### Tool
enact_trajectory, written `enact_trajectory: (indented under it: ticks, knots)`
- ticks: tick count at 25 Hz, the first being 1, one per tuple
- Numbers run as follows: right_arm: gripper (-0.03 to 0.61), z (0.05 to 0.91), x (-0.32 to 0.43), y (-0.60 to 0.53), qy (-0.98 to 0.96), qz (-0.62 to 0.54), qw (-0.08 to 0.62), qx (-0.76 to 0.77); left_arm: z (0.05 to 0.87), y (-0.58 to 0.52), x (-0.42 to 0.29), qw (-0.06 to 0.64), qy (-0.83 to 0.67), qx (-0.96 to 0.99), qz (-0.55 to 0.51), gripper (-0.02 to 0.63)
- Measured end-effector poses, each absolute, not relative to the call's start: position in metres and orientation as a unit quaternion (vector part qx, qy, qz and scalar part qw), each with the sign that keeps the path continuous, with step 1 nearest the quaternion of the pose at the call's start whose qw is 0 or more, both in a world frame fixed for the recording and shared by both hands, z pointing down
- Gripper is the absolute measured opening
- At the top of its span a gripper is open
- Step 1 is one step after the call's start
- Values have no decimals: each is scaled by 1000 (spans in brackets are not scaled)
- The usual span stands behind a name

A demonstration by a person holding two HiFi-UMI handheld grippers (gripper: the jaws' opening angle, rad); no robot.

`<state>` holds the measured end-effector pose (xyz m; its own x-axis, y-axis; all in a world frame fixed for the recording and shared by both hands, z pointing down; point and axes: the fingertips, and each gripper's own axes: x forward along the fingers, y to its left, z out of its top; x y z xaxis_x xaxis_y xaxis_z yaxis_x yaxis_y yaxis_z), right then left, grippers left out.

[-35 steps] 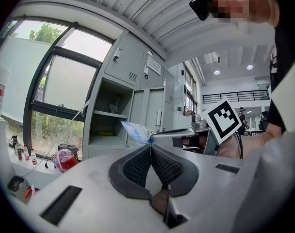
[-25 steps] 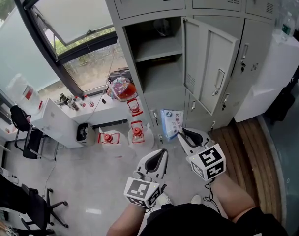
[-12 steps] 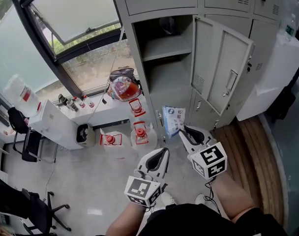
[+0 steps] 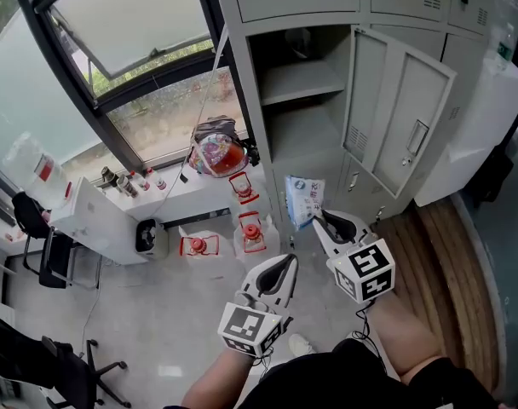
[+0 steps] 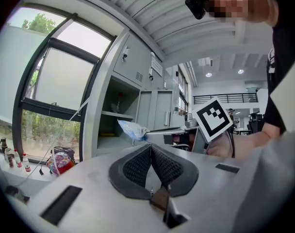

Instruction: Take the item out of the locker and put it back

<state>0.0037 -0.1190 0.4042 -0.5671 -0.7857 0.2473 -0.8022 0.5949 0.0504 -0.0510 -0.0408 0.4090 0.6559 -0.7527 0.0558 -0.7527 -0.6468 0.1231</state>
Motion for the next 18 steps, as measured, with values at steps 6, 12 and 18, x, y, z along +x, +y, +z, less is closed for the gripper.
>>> enact_trajectory:
  ticks: [6, 12, 18]
  knots:
    - [112, 401, -6, -129, -885, 29, 128, 446, 407, -48, -58, 69, -413, 908, -4, 17]
    - [112, 402, -5, -152, -884, 27, 128, 449, 407, -63, -58, 65, -412, 909, -2, 17]
    - [112, 404, -2, -184, -886, 30, 129, 445, 407, -89, -56, 65, -419, 906, -2, 17]
